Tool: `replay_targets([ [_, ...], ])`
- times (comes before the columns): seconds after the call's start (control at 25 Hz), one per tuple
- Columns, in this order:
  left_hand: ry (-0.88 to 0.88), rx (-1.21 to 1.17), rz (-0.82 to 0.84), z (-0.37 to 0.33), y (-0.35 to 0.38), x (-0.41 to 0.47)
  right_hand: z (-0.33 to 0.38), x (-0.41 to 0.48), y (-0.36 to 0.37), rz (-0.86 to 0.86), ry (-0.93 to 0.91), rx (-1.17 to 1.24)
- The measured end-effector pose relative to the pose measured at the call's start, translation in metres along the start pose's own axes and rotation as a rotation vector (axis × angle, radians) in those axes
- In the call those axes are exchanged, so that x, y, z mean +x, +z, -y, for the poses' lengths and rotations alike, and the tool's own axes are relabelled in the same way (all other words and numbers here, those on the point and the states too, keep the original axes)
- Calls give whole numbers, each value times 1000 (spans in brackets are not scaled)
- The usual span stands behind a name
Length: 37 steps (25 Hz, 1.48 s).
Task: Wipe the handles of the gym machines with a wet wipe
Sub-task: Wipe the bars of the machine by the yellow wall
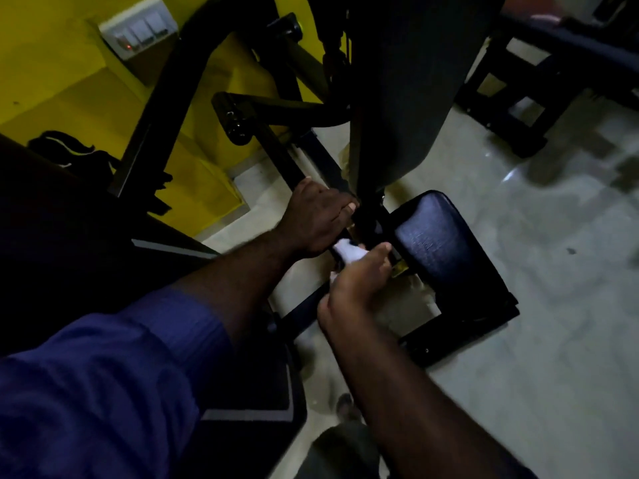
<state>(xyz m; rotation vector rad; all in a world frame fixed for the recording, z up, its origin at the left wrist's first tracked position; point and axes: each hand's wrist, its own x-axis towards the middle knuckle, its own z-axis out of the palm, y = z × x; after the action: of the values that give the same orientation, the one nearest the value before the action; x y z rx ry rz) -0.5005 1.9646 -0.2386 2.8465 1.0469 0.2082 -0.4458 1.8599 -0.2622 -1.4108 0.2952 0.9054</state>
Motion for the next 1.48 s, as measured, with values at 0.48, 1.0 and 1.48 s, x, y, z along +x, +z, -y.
replay_targets([
  [0.48, -107, -253, 20, 1, 1, 6, 18, -27, -3, -200, -582, -432],
  [1.0, -152, -330, 59, 1, -1, 6, 11, -32, -60, 112, -310, -47],
  [1.48, -141, -320, 64, -3, -5, 4, 31, -37, -83, 228, -527, -249],
])
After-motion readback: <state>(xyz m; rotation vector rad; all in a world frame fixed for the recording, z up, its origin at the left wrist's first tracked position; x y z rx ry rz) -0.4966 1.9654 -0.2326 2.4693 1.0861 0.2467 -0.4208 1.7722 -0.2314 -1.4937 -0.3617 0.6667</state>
